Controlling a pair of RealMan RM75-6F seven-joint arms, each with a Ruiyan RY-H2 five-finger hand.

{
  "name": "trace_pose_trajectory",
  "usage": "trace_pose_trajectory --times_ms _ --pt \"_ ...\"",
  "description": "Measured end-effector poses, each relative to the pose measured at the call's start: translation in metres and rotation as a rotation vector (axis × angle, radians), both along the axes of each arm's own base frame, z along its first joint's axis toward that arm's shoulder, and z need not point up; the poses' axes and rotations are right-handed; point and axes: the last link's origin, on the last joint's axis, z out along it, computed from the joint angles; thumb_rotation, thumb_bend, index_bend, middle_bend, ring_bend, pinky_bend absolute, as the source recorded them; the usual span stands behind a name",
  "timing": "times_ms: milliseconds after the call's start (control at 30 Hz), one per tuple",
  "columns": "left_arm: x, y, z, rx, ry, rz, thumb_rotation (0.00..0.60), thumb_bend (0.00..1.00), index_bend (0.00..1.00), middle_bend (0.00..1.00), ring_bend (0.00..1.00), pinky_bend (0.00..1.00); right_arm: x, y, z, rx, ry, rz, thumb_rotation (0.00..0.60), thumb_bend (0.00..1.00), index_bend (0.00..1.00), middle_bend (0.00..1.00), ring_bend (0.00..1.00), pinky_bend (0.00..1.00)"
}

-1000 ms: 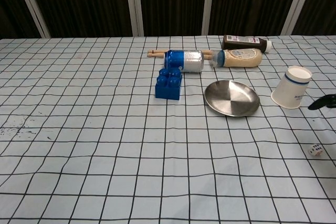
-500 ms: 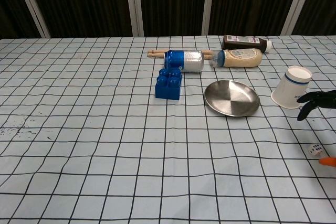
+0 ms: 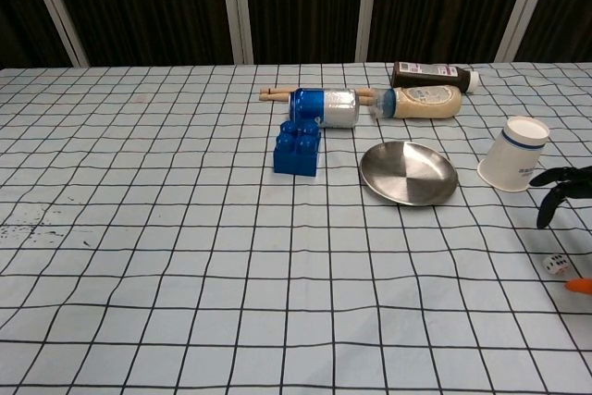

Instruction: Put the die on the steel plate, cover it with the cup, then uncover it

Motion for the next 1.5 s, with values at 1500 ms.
trace_pose_trajectory --times_ms 1500 --pt "-0.003 0.005 -0.009 -0.019 0.042 0.036 0.6 0.27 0.17 0.02 0.06 0.26 -0.02 -0.016 -0.012 0.039 0.019 -0.035 0.6 0.33 0.5 0.17 0.21 0.05"
